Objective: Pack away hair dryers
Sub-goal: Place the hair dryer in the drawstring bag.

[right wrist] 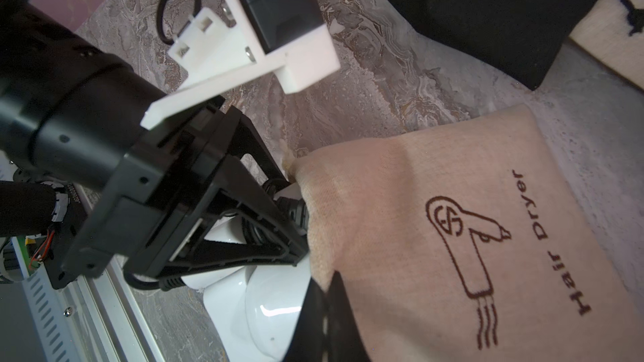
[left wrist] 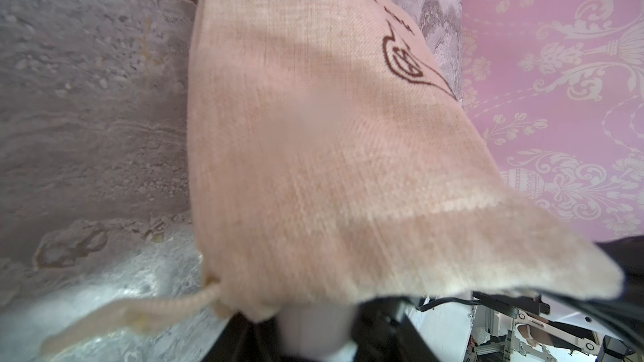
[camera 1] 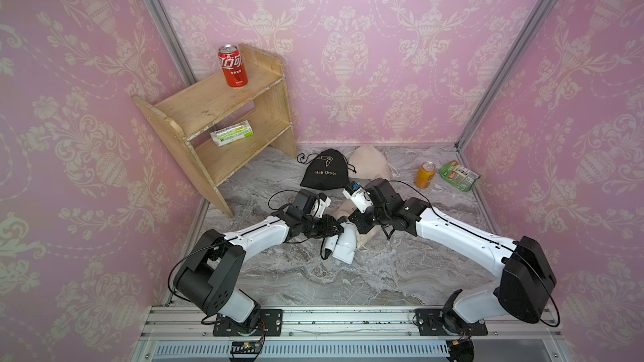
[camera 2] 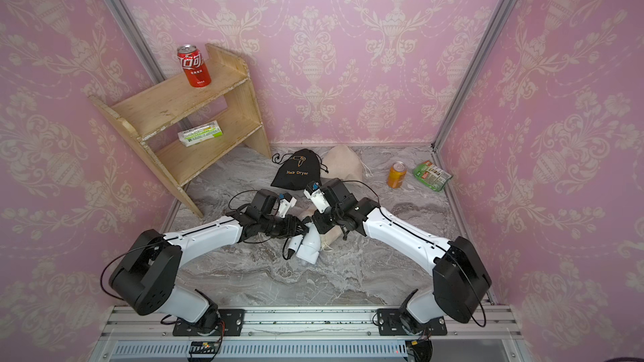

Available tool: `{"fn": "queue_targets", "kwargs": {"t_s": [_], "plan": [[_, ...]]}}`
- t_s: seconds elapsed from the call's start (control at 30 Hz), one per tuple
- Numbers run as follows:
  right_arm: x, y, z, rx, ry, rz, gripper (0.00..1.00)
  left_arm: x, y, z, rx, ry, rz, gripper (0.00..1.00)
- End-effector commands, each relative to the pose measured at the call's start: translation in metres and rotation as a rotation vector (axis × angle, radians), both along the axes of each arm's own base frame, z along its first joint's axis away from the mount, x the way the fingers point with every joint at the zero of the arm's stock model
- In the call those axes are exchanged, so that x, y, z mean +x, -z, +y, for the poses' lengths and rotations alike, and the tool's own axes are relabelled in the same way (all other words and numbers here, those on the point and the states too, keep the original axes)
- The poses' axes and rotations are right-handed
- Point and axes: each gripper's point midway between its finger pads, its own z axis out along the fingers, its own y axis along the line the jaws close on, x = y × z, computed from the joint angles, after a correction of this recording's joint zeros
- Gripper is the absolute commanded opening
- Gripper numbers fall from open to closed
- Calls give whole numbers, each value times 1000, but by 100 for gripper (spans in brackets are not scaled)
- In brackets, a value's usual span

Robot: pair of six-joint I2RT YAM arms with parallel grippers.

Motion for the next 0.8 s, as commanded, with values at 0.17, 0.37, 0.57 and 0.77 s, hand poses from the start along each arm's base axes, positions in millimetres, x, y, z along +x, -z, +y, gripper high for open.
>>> {"fn": "queue_targets", "kwargs": {"t_s": [0.17, 0.37, 0.57, 0.77], "plan": [[2, -28, 8, 39, -15, -74, 4, 14, -18, -5, -32, 20, -41, 12], [-4, -22, 10, 19, -34, -66, 4, 24, -27, -1, -44, -12, -49, 12], [-14, -9, 12, -8, -58, -47, 5, 39, -45, 10, -78, -65, -62, 12], [-19, -1, 16, -17, -68, -31, 5, 47, -62, 20, -113, -112, -84, 12]]}}
